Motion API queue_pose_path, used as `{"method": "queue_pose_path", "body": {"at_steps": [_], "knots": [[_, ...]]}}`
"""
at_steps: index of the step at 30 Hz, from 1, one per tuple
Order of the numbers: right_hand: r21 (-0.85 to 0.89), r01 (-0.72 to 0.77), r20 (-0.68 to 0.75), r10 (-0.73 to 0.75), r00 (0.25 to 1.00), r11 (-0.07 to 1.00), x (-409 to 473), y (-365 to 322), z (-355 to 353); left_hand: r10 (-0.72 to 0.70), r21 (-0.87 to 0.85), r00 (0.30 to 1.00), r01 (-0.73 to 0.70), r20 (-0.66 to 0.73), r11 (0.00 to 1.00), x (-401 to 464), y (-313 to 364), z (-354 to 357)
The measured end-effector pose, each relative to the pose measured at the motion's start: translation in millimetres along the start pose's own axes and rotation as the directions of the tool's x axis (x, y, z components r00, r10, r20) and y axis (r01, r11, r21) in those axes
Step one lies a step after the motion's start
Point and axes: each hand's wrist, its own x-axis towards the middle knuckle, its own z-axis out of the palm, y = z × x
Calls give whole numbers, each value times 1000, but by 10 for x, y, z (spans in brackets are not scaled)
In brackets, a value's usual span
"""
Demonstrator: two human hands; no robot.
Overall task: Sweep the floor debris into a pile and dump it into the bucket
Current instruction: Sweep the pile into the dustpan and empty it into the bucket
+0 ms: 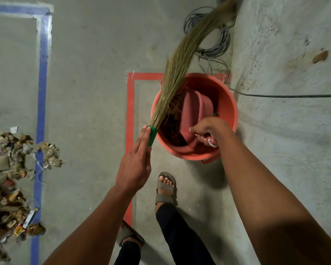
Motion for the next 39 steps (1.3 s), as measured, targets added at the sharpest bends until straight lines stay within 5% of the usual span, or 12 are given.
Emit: {"method": "queue_pose_path", "body": {"at_steps": [5, 13, 18, 21, 32, 39], "knots": [[-279, 6, -51, -21, 998, 960, 170, -198, 127, -30, -12, 993, 28, -117, 1000, 150, -58, 4], [-284, 15, -178, -68, 982, 959, 428, -60, 346, -181, -155, 958, 148, -223, 977, 163, -181, 120], [-170, 99, -470, -169, 867, 980, 184, 253, 465, -292, -228, 934, 244, -206, 943, 47, -89, 117], [-274, 46, -538, -193, 821, 961, 130, 190, 539, -339, -254, 923, 289, -184, 923, 68, -116, 146], [-462, -121, -585, -200, 786, 878, 1041, -61, 646, -399, -244, 903, 356, -158, 902, 263, -809, 721], [-588, -164, -584, -275, 764, 792, 763, 58, 566, -444, -224, 891, 415, -98, 882, 34, -751, 660]]}}
